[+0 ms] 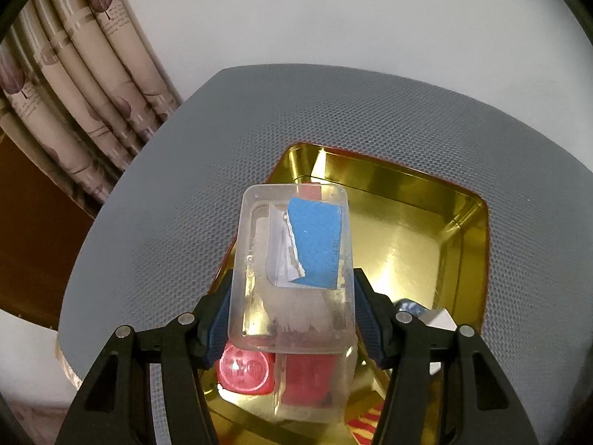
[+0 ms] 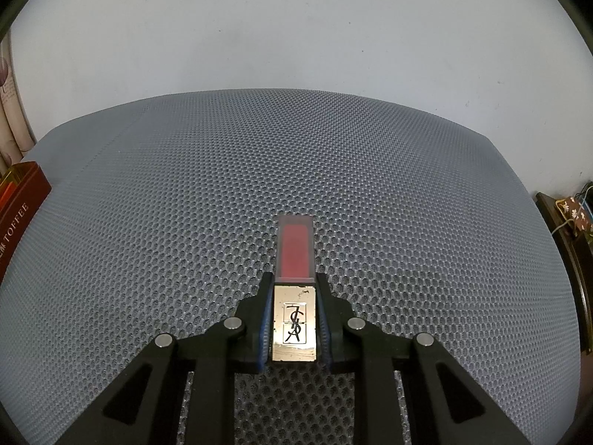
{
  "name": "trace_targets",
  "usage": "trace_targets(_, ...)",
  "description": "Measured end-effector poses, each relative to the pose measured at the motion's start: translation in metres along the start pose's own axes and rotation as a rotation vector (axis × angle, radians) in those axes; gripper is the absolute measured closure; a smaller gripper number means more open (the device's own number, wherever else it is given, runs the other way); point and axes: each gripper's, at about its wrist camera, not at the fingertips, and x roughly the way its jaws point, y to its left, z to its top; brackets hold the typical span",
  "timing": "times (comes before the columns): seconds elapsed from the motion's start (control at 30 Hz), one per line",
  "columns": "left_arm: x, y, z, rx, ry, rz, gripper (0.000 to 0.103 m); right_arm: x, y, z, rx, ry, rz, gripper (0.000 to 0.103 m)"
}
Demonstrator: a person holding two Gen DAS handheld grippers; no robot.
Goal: Organize rigid objects
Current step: 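Carry the clear blue-lidded box into the gold tin and open the left tool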
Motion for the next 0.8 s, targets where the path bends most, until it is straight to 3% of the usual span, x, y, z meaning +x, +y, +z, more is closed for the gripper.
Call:
trace_targets(0.43, 0.021, 0.008, 0.002, -0.014, 0.022, 0.001, 0.046, 0.007, 0.000, -0.001, -0.010, 0.000, -0.012, 0.081)
trace_targets(0.5, 0.019, 0.008, 0.000, -0.006, 0.019, 0.001, 0.040, 0.008, 0.000, -0.001, -0.011, 0.000, -0.012, 0.081)
trace_targets(0.8, -0.025, 0.019, -0.015, 0.031, -0.105, 0.013, 0.030, 0.008, 0.001, -0.001, -0.014, 0.000, -0.015, 0.081)
